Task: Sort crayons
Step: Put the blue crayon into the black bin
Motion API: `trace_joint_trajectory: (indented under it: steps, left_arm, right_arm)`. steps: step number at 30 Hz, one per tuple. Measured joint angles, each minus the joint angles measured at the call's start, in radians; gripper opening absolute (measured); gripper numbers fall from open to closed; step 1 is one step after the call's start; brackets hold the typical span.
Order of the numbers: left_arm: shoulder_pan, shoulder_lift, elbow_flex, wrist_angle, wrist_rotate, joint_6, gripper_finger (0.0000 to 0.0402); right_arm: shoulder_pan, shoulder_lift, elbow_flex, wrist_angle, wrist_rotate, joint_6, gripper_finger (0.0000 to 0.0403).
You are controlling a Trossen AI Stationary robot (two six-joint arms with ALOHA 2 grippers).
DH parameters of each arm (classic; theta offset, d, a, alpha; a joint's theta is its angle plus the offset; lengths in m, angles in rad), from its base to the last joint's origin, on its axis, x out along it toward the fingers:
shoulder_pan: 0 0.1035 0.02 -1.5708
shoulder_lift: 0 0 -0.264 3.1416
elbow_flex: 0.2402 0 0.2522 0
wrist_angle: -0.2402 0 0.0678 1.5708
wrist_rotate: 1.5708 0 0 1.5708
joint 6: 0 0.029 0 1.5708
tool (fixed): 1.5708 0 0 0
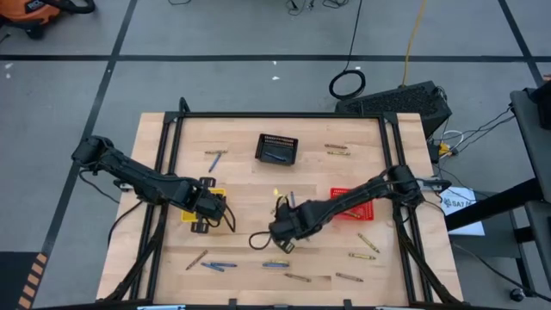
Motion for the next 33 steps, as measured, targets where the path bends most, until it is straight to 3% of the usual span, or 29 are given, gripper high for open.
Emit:
trace_joint_trajectory:
  steps: [9,24,33]
  left_arm:
    - [0.000,0.000,0.000,0.001,-0.020,-0.078,0.0075]
    - [0.000,0.000,0.000,-0.001,-0.029,-0.160,0.0075]
    - [0.000,0.000,0.039,-0.008,-0.018,-0.194,0.0075]
  right_arm:
    - [-0.144,-0.092,0.000,0.009,0.085,-0.271,0.0000]
    - [-0.465,-0.118,0.001,0.134,0.079,-0.761,0.0000]
    - [-0.622,-0.116,0.001,0.303,-0.080,-0.961,0.0000]
